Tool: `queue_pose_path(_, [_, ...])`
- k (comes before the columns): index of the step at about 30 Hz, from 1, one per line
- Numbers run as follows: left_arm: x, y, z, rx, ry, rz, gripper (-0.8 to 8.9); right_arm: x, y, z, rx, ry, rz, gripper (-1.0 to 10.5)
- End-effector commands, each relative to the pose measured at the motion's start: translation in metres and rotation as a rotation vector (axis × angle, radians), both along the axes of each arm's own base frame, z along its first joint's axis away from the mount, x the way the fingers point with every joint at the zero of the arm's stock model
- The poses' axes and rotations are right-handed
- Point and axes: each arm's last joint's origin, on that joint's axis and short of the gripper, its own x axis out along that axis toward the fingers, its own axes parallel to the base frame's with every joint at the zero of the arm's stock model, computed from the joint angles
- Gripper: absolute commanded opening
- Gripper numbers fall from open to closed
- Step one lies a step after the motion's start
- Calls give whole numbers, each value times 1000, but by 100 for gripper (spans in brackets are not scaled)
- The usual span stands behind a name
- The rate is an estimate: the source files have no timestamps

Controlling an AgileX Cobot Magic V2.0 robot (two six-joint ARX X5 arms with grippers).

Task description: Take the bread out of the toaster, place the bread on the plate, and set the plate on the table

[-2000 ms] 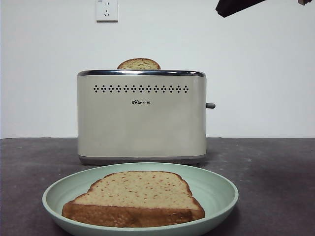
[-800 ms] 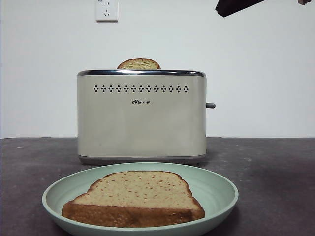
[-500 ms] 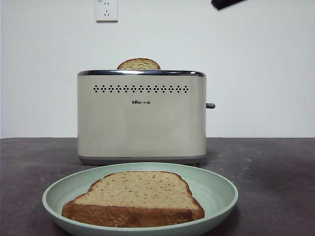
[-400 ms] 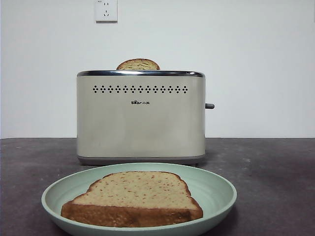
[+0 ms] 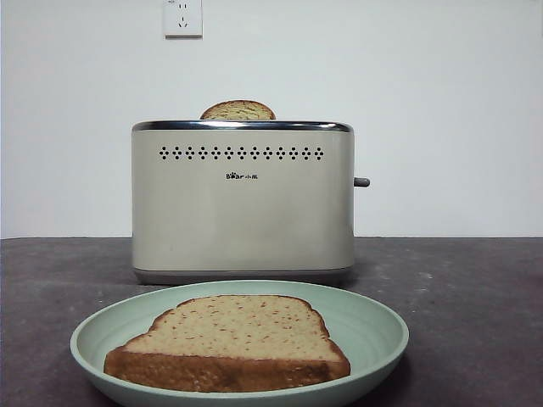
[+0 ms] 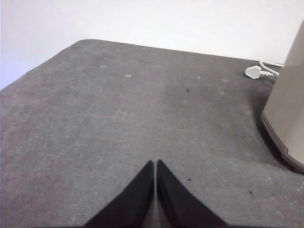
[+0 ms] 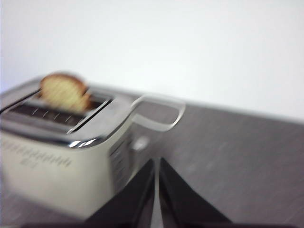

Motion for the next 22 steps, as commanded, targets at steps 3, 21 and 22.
queue_pose_path(3, [1,0,-8,-6,26,2,11,-16,-14,-26,-2,-118,-128,3])
queue_pose_path(21, [1,0,-8,-6,26,2,11,-29,-24,-135,-36,-64,-301,3])
queue_pose_path(22, [1,0,-8,-6,26,2,11,-29,-23,-137,-36,-51,-301,3])
